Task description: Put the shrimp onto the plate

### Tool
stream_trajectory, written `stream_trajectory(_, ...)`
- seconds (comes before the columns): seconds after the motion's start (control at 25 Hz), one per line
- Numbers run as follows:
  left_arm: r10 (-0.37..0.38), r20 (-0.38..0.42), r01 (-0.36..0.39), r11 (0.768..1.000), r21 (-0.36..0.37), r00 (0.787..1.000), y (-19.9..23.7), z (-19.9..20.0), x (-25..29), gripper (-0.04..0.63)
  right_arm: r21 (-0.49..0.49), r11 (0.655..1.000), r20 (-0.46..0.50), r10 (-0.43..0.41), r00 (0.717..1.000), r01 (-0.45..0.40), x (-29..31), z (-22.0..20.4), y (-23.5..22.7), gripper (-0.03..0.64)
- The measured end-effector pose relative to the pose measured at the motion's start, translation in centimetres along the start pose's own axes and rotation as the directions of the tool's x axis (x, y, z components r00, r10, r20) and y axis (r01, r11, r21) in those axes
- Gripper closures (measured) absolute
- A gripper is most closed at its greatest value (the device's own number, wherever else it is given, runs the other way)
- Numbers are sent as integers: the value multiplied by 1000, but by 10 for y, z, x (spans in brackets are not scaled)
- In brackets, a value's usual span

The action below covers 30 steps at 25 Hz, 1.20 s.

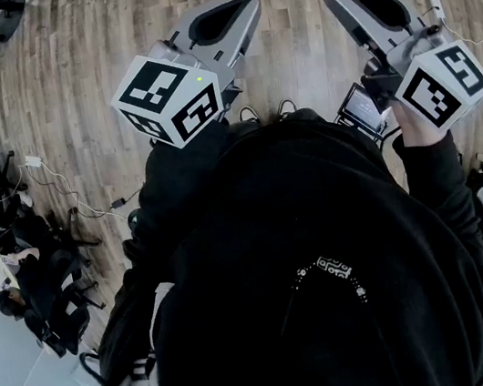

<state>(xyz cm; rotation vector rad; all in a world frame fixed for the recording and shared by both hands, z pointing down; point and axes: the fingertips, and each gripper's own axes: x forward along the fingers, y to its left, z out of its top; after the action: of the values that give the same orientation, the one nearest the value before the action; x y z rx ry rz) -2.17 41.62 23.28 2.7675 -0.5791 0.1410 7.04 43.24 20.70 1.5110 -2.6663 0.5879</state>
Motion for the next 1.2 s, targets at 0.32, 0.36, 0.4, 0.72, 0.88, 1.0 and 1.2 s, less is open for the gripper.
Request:
stream_trajectory(0.32,12,9,-12,1000,-1,1000,3,6,-4,589,7,1000,7,-6,1000,6,-1,4,-2,468)
stream_trajectory(0.36,10,16,-9,1000,-5,1000,3,7,-4,589,14,1000,7,-2,1000,2,-1,2,-2,466)
stream_trajectory(0.4,5,19,-5,1000,-7,1000,2,8,-2,589,21,1000,7,5,1000,-5,-2,0,-2,466)
stream_trajectory(0.72,-41,3,40,997,59,999,-23,17,7,589,44,999,15,28,1000,-28,-21,2,-4,466)
stream_trajectory(0.88,-4,37,3,999,38,999,-20,19,7,589,62,997,23,33,999,-34,-32,4,-17,466)
stream_trajectory(1.0,48,8,-48,999,25,999,-10,12,9,589,68,997,6,47,999,-47,-36,4,-25,465)
stream_trajectory(1.2,4,16,-3,999,-46,1000,-37,2,25,589,81,995,13,64,998,-64,-50,-4,-37,466)
